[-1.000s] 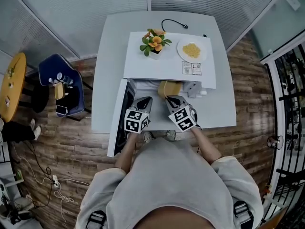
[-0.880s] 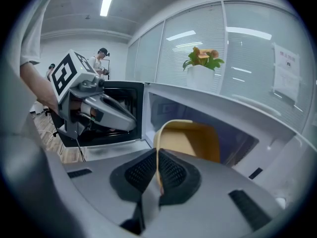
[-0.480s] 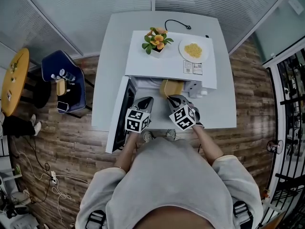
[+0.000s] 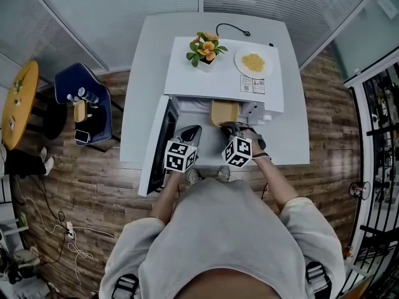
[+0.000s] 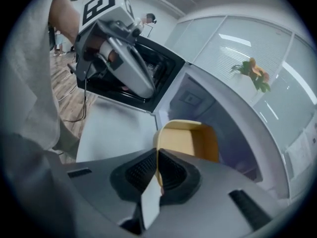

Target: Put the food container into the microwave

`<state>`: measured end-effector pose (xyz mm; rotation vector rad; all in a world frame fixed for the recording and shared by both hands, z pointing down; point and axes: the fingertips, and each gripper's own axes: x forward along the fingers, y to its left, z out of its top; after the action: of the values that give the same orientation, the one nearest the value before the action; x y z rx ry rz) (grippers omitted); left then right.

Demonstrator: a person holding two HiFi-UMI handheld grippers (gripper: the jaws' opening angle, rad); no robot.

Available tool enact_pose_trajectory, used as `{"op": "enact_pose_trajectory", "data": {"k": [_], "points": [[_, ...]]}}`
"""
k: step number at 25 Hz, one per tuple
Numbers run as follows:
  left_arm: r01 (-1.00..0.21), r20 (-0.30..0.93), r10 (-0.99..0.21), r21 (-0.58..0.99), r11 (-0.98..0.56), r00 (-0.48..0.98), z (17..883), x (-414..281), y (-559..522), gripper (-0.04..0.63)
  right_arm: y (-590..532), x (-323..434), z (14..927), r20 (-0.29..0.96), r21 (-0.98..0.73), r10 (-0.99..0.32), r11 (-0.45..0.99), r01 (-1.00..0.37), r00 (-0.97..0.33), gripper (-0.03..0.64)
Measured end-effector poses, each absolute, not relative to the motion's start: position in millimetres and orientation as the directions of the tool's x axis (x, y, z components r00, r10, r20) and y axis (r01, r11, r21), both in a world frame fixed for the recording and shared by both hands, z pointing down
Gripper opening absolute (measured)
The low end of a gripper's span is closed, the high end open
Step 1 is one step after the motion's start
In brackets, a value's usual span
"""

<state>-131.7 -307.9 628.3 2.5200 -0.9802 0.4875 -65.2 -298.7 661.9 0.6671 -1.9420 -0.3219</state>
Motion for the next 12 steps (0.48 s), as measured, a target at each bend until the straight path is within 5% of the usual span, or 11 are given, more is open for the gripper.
{"op": "enact_pose_trajectory", "data": {"k": [12], "points": [[-0.696, 0.456, -0.557, 0.227, -0.681, 0.694, 630, -133, -301, 0.011, -290, -63, 681, 0.785, 0.564, -0.563, 0.822, -0.078, -0.257, 0.018]]}}
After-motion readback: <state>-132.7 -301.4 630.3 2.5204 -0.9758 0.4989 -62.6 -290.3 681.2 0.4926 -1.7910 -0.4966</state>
